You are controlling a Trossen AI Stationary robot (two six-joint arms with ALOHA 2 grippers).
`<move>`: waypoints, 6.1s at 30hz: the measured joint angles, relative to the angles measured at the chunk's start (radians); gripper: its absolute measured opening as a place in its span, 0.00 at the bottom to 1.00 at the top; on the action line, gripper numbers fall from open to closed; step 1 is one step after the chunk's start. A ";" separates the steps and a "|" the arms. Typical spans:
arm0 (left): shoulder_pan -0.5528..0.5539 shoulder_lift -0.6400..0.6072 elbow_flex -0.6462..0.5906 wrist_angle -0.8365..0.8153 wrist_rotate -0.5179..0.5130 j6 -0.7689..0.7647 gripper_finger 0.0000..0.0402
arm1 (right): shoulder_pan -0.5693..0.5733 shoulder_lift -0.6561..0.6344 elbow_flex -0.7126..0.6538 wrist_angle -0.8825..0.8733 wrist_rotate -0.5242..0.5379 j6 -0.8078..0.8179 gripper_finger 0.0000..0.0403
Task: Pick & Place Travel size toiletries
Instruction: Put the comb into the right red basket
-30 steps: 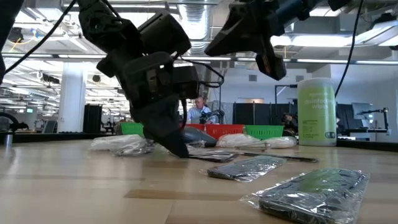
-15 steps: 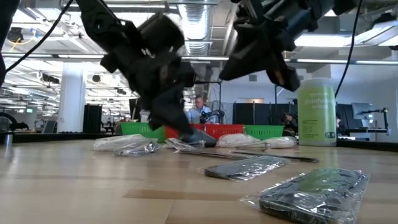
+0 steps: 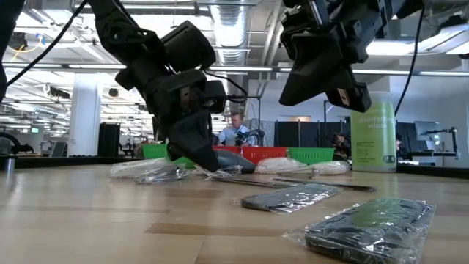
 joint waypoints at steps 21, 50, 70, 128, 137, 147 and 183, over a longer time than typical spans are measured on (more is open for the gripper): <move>-0.024 0.009 0.001 0.013 -0.106 -0.003 0.00 | -0.041 0.016 0.000 -0.053 -0.092 -0.031 0.00; -0.221 -0.101 0.004 -0.091 -0.252 -0.166 0.00 | -0.049 0.016 0.000 -0.028 -0.088 -0.050 0.00; -0.192 0.023 0.018 0.002 -0.081 0.037 0.00 | -0.029 0.016 0.000 0.064 -0.063 -0.168 0.44; -0.190 0.021 -0.053 0.013 -0.148 0.024 0.00 | -0.124 0.329 0.067 0.293 -0.298 -0.078 0.46; -0.190 0.021 -0.053 0.022 -0.150 0.023 0.00 | -0.135 0.329 0.068 0.281 -0.298 -0.052 0.24; -0.189 -0.055 -0.063 -0.007 -0.128 -0.001 0.00 | -0.133 0.295 0.068 0.269 -0.322 -0.018 0.01; -0.217 -0.573 -0.063 0.128 -0.428 -0.027 0.00 | -0.763 -0.039 0.069 -0.003 -0.019 0.077 0.00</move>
